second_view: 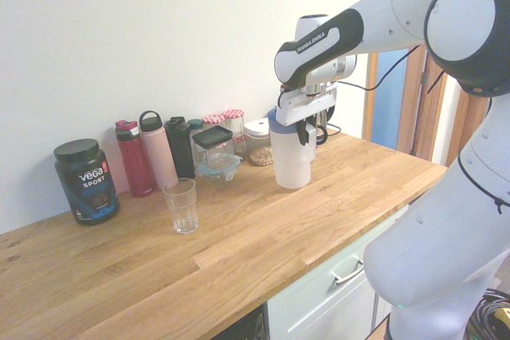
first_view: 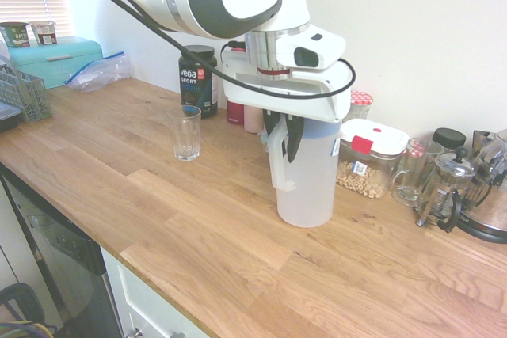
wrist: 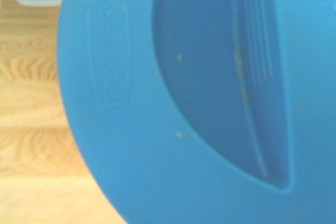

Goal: Pour me some water

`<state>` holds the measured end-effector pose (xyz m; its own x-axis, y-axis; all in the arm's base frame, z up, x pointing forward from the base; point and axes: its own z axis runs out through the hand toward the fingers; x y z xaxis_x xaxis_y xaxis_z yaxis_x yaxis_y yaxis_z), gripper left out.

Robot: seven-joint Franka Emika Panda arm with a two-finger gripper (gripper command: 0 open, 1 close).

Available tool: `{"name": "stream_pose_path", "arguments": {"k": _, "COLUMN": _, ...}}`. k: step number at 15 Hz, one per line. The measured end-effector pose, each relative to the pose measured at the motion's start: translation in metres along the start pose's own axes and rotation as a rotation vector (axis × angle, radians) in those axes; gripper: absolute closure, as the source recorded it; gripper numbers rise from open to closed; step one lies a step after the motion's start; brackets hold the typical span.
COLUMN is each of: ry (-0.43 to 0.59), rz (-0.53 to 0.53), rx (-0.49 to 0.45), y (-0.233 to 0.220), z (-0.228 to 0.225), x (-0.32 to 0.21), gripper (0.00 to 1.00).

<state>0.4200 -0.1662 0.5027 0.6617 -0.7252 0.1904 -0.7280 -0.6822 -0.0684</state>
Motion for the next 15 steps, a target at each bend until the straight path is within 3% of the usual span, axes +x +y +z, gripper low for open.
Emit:
{"name": "stream_pose_path", "arguments": {"k": 6, "ry": -0.062, "rz": 0.0, "rx": -0.013, "y": 0.002, "z": 0.01, "x": 0.008, "gripper": 1.0}}
{"name": "stream_pose_path", "arguments": {"k": 7, "ry": -0.065, "rz": 0.002, "rx": -0.016, "y": 0.002, "z": 0.011, "x": 0.009, "gripper": 0.0}}
{"name": "stream_pose_path", "arguments": {"k": 15, "ry": -0.081, "rz": 0.008, "rx": -0.038, "y": 0.009, "z": 0.013, "x": 0.01, "gripper": 0.0}}
